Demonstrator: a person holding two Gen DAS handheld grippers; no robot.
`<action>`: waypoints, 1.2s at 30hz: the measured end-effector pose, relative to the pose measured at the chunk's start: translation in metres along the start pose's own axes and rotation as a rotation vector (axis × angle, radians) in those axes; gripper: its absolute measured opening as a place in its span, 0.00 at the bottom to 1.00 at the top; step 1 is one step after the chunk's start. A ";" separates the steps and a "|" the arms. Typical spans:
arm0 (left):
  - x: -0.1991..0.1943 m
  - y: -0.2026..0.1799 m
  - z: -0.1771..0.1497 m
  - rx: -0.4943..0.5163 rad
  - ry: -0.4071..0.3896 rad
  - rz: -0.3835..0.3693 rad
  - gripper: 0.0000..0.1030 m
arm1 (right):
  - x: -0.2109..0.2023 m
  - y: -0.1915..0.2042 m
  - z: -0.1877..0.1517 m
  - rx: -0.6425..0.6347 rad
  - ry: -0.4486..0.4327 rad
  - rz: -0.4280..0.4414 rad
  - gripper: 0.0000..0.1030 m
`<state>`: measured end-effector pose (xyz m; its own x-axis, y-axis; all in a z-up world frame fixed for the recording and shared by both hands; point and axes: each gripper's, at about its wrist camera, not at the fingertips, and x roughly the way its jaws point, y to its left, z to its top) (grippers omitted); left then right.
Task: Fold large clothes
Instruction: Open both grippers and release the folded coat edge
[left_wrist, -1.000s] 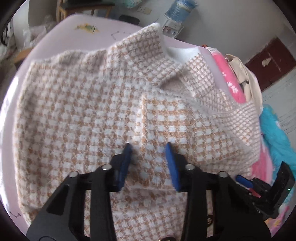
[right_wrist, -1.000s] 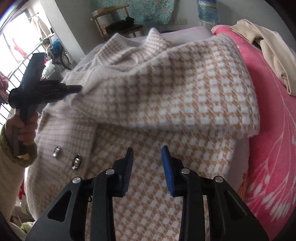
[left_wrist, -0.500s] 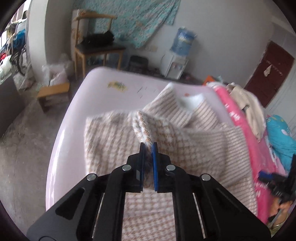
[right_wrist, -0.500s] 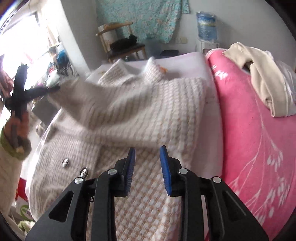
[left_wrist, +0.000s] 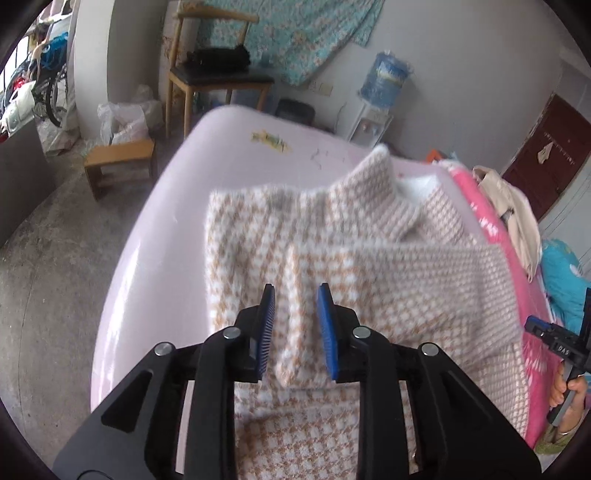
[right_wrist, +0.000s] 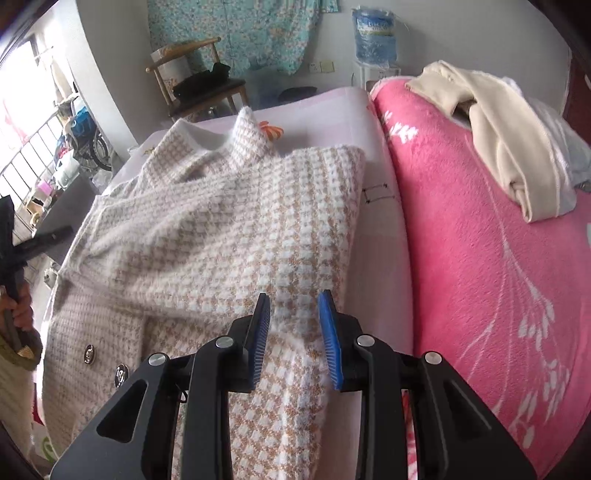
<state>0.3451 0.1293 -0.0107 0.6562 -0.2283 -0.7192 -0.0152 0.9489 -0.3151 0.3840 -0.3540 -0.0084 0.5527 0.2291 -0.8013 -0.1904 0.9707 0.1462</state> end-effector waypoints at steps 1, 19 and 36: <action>-0.002 -0.005 0.002 0.010 -0.007 -0.011 0.22 | 0.000 0.001 0.002 -0.007 -0.005 -0.007 0.27; 0.053 -0.050 -0.013 0.093 0.100 -0.051 0.29 | 0.048 0.018 0.063 -0.140 0.042 -0.150 0.19; 0.062 -0.068 -0.003 0.167 0.063 -0.021 0.38 | 0.075 0.061 0.080 -0.079 0.022 0.051 0.27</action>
<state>0.3843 0.0500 -0.0356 0.6061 -0.2564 -0.7529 0.1271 0.9657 -0.2265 0.4793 -0.2720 -0.0132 0.5226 0.2761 -0.8067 -0.2819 0.9489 0.1421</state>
